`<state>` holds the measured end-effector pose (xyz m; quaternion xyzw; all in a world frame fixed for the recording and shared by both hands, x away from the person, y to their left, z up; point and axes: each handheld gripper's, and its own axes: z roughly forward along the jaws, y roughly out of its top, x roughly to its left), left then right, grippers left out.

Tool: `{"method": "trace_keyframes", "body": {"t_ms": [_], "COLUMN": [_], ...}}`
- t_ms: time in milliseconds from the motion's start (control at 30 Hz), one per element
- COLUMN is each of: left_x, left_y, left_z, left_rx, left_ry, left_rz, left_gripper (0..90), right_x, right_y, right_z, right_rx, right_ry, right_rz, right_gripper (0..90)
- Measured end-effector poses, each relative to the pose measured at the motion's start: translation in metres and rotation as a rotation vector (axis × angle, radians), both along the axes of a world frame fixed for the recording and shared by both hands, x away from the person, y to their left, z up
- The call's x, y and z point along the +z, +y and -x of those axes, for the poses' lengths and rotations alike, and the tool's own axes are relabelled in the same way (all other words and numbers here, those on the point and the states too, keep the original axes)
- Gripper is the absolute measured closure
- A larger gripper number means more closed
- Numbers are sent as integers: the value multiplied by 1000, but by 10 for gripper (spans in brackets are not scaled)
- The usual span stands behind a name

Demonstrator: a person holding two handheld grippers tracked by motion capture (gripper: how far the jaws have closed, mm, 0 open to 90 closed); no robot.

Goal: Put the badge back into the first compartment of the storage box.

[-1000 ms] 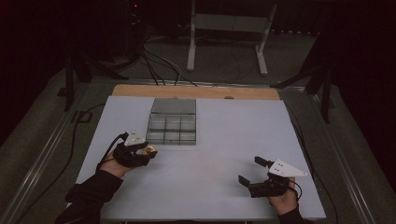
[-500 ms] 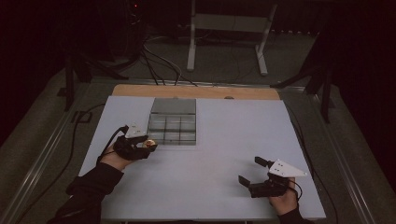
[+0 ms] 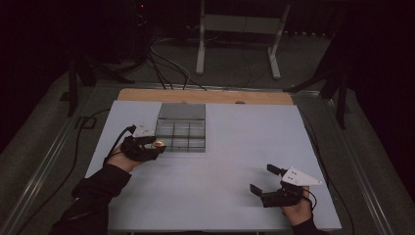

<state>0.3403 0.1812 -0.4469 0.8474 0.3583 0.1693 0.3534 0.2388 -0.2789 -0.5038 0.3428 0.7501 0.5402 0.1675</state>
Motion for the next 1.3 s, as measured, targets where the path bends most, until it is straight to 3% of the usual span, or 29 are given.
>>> {"method": "trace_keyframes", "body": {"t_ms": [533, 1300], "left_x": [8, 7], "left_y": [0, 4], "left_z": [-18, -46], "left_rx": [17, 77], "left_ry": [-1, 12], "left_rz": [20, 73], "left_gripper": [486, 486], "right_x": [0, -1], "right_y": [0, 0], "right_z": [0, 0], "right_rx": [0, 2], "right_ry": [1, 3], "right_rz": [0, 3], "right_gripper": [0, 0]}}
